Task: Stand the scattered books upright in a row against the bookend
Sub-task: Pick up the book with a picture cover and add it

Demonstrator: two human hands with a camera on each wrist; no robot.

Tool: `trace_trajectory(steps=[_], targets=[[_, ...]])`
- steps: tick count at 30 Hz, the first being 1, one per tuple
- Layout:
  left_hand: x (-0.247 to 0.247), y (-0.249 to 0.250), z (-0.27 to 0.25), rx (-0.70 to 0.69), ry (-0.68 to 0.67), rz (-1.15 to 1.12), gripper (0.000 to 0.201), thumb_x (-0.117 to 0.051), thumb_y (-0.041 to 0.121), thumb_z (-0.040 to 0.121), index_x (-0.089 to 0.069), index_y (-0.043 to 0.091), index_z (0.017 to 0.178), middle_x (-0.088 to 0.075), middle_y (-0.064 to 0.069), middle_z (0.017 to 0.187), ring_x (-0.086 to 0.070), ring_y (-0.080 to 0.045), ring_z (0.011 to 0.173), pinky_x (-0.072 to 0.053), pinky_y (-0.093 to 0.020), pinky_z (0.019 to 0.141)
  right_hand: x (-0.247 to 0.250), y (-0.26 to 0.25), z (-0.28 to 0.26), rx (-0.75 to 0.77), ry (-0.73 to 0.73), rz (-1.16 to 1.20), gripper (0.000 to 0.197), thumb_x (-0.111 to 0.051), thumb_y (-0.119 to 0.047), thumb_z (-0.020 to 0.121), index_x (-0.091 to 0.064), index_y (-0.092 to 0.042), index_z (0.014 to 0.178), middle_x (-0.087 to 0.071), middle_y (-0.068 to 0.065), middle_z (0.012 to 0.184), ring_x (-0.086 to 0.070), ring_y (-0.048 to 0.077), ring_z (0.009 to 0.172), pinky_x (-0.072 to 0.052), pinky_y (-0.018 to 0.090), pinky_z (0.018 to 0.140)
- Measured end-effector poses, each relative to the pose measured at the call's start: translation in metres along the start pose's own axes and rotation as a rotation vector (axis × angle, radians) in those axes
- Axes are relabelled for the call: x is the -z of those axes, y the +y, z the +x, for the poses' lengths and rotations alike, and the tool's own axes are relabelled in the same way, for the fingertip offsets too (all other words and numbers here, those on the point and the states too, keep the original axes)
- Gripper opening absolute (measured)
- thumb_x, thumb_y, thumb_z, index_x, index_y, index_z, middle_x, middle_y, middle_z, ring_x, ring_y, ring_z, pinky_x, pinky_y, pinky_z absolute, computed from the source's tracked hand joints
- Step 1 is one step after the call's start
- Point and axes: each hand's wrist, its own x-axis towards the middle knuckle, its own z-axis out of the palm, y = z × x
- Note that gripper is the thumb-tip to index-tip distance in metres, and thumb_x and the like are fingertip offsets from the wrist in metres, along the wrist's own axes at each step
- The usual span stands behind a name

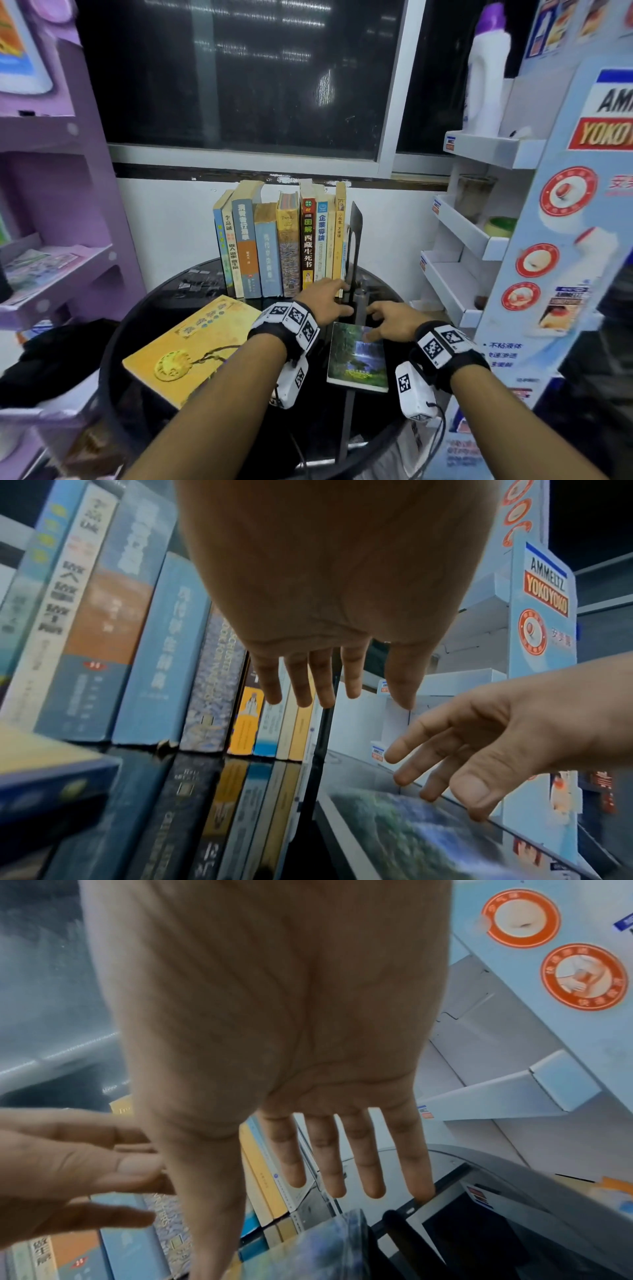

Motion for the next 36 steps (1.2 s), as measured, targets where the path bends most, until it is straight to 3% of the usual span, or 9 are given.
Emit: trace_trajectory(steps=[4, 10, 15, 20, 24, 29, 32, 34, 36], targets=[[-0.02, -0.004, -0.001, 0.069, -0.128, -0.032, 0.06, -0.058, 0.042, 0.091, -0.039, 0.016, 0.141, -0.045, -0.01, 0.141, -0.046, -0.025, 0.125, -0.039, -0.034, 0.102, -0.007, 0.004, -0.003, -0.018, -0.024, 0.01, 0.077, -0.077, -0.042, 0.077, -0.042, -0.017, 0.141, -0.052, 0.005, 0.138, -0.052, 0.021, 0.123, -0.04, 0.027, 0.098], [-0.038, -0.004, 0.0, 0.138, -0.27, 0.011, 0.072, -0.06, 0.048, 0.087, -0.032, 0.02, 0.147, -0.041, -0.007, 0.147, -0.043, -0.025, 0.131, -0.038, -0.035, 0.106, -0.015, 0.004, -0.002, -0.025, -0.031, -0.037, 0.083, -0.084, -0.037, 0.07, -0.044, -0.015, 0.14, -0.053, 0.004, 0.137, -0.053, 0.02, 0.119, -0.042, 0.028, 0.097], [-0.041, -0.004, 0.001, 0.129, -0.262, 0.066, 0.08, -0.069, 0.044, 0.082, -0.03, 0.019, 0.147, -0.038, -0.007, 0.148, -0.04, -0.026, 0.134, -0.036, -0.038, 0.109, -0.018, 0.003, 0.001, -0.019, -0.012, -0.038, 0.088, -0.089, -0.032, 0.064, -0.046, -0.012, 0.139, -0.054, 0.005, 0.136, -0.053, 0.022, 0.121, -0.042, 0.031, 0.102], [-0.044, -0.007, 0.002, 0.121, -0.241, 0.079, 0.079, -0.066, 0.052, 0.081, -0.032, 0.022, 0.146, -0.04, -0.008, 0.141, -0.04, -0.027, 0.131, -0.036, -0.042, 0.108, -0.019, 0.005, 0.001, -0.002, -0.001, -0.045, 0.083, -0.092, -0.036, 0.057, -0.054, -0.016, 0.129, -0.052, 0.006, 0.128, -0.056, 0.023, 0.109, -0.046, 0.029, 0.091], [-0.046, -0.01, 0.005, 0.111, -0.218, 0.009, 0.082, -0.068, 0.051, 0.08, -0.03, 0.021, 0.146, -0.043, -0.009, 0.141, -0.043, -0.027, 0.128, -0.037, -0.041, 0.107, -0.016, 0.003, -0.003, 0.022, 0.037, 0.013, 0.068, -0.094, -0.03, 0.053, -0.052, -0.025, 0.105, -0.046, 0.005, 0.117, -0.057, 0.021, 0.096, -0.048, 0.027, 0.077], [-0.041, -0.01, 0.005, 0.133, -0.198, -0.186, 0.076, -0.065, 0.046, 0.085, -0.03, 0.019, 0.146, -0.051, -0.008, 0.136, -0.052, -0.022, 0.12, -0.042, -0.031, 0.099, -0.01, 0.0, -0.007, 0.078, 0.061, 0.031, 0.07, -0.094, -0.029, 0.055, -0.048, -0.025, 0.107, -0.047, 0.003, 0.115, -0.053, 0.018, 0.094, -0.039, 0.022, 0.063], [-0.039, -0.012, 0.006, 0.15, -0.166, -0.316, 0.068, -0.065, 0.042, 0.086, -0.034, 0.02, 0.142, -0.055, -0.007, 0.131, -0.055, -0.021, 0.115, -0.044, -0.03, 0.096, -0.005, -0.002, -0.009, 0.097, 0.061, 0.09, 0.066, -0.091, -0.023, 0.061, -0.047, -0.021, 0.11, -0.054, 0.0, 0.106, -0.053, 0.015, 0.088, -0.045, 0.025, 0.066], [-0.038, -0.013, 0.009, 0.166, -0.141, -0.434, 0.062, -0.068, 0.037, 0.086, -0.039, 0.018, 0.137, -0.057, -0.008, 0.126, -0.057, -0.022, 0.112, -0.046, -0.035, 0.097, -0.002, -0.005, -0.01, 0.089, 0.053, 0.15, 0.065, -0.09, -0.018, 0.064, -0.046, -0.019, 0.112, -0.056, 0.0, 0.102, -0.054, 0.015, 0.081, -0.054, 0.034, 0.074], [-0.036, -0.014, 0.011, 0.17, -0.108, -0.562, 0.054, -0.069, 0.028, 0.086, -0.043, 0.014, 0.13, -0.059, -0.009, 0.117, -0.059, -0.022, 0.104, -0.049, -0.035, 0.092, 0.002, -0.008, -0.011, 0.09, 0.058, 0.168, 0.066, -0.09, -0.017, 0.063, -0.046, -0.021, 0.112, -0.058, 0.002, 0.103, -0.056, 0.017, 0.079, -0.056, 0.041, 0.082]])
